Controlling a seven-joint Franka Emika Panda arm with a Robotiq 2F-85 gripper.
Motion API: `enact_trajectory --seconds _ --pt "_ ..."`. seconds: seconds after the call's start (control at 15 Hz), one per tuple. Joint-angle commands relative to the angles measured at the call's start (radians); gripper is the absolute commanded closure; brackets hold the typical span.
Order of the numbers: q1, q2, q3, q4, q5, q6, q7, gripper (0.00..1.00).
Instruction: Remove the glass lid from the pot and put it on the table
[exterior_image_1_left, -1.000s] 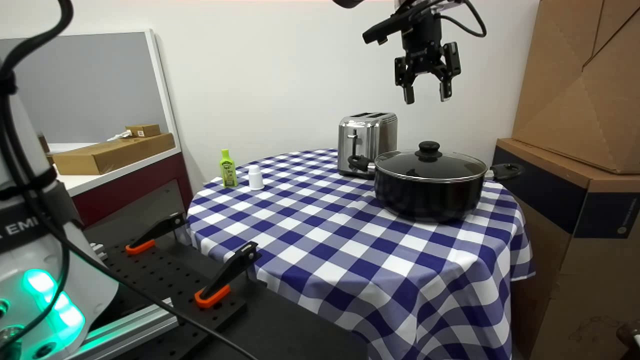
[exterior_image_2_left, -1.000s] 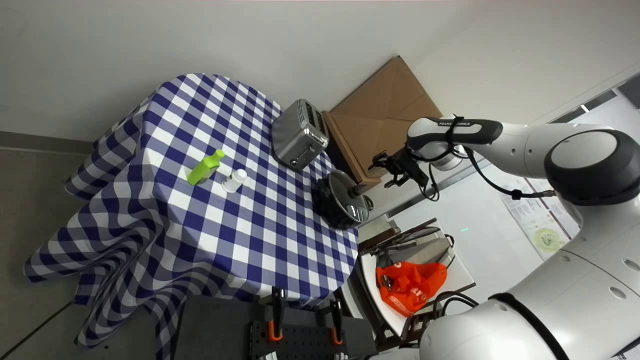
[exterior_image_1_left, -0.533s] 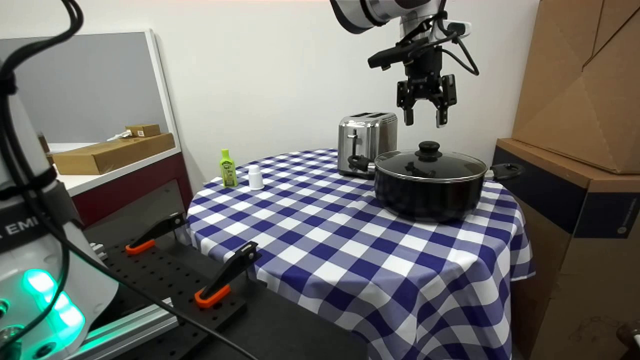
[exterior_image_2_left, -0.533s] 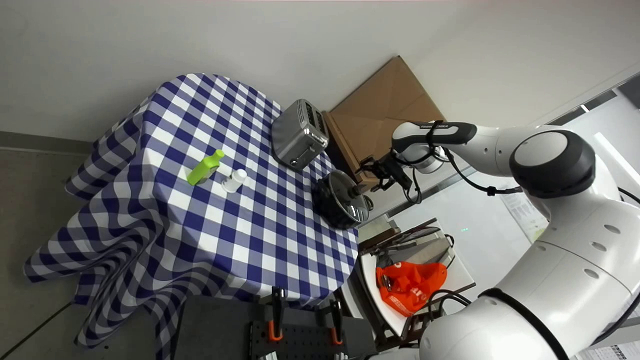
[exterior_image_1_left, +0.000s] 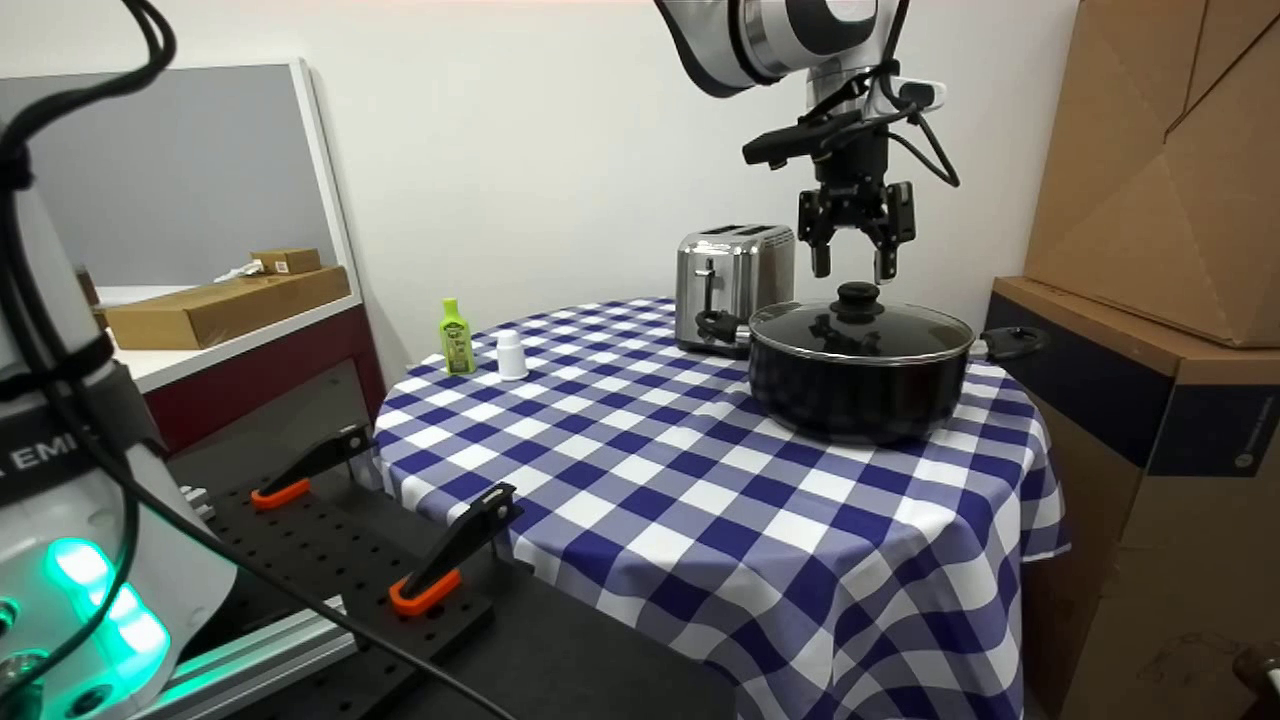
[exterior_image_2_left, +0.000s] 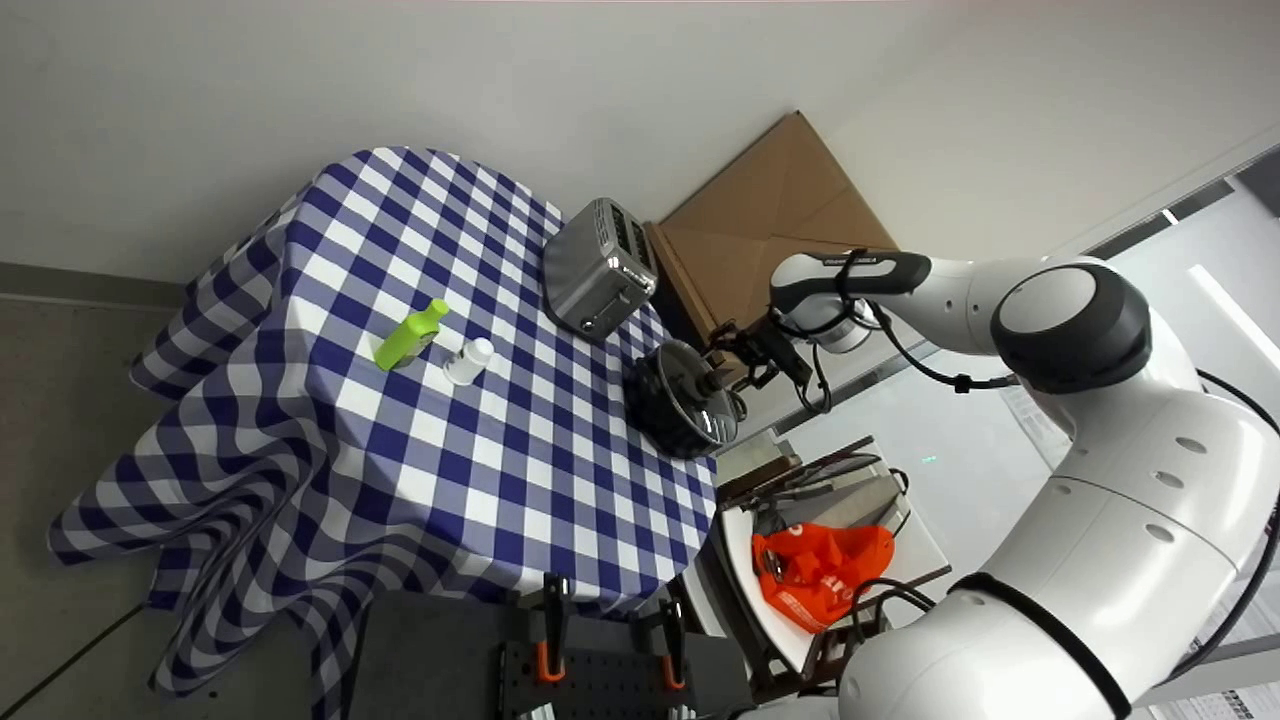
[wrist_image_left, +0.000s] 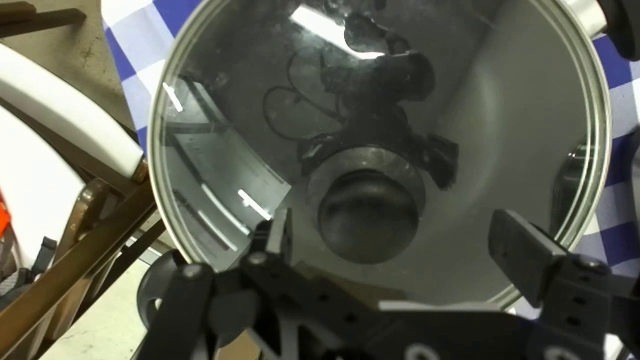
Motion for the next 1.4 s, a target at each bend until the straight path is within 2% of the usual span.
enact_trajectory --seconds 0.0,0.4,0.87,1.13,1.33 --pt "0.0 0.029 -0.005 0.04 0.022 -0.035 0.006 0.29" --pt "-0.006 0.037 -0.017 0.046 0.019 -0.036 0.008 0.75" --pt "-0.008 -0.013 0.002 0.01 0.029 -0.028 -0.027 0.75" --pt "-0.001 -0.14 0.032 -0.083 0.068 -0.044 -0.045 0.75" --pt "0.025 -0.276 0.04 -0.18 0.066 -0.117 -0.042 0.75"
